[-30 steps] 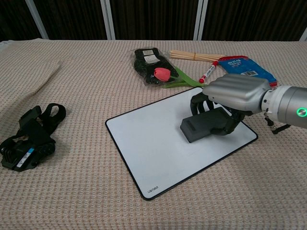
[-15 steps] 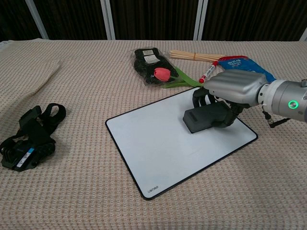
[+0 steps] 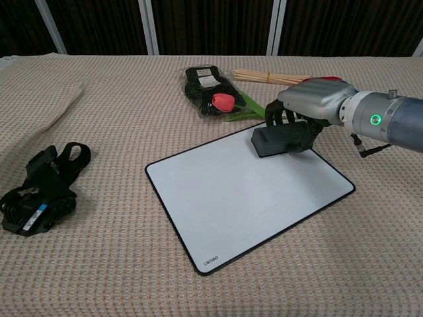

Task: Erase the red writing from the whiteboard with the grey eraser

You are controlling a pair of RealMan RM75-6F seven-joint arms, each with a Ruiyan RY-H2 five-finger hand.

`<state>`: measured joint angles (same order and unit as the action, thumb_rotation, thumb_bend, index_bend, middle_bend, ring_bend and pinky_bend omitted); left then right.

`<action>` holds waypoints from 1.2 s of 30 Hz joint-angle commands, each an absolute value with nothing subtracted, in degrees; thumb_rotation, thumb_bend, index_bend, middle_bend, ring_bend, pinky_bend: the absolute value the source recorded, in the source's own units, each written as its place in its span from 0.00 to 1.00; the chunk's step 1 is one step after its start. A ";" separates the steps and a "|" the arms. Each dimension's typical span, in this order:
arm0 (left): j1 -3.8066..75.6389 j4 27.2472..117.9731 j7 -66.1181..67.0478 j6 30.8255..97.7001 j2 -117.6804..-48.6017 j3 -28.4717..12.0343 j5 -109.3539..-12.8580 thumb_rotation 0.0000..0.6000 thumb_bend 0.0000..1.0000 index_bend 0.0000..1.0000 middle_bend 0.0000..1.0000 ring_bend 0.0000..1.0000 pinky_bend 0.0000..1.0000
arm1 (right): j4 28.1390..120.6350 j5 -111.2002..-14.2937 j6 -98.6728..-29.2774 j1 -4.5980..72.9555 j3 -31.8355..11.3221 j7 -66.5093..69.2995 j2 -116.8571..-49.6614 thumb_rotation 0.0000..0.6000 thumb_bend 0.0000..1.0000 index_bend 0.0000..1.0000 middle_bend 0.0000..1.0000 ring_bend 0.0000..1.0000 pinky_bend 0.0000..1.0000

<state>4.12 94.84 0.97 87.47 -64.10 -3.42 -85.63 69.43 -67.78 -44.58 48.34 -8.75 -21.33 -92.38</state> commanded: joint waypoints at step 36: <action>3.98 94.94 0.63 87.98 -64.13 -3.49 -85.90 1.00 0.38 0.19 0.04 0.00 0.04 | 80.10 -60.01 -48.33 39.35 -4.97 -18.87 -73.09 1.00 0.43 0.48 0.47 0.50 0.38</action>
<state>3.99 94.94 0.62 87.97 -64.12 -3.50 -85.88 81.33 -61.16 -48.61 39.80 -4.75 -19.46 -73.10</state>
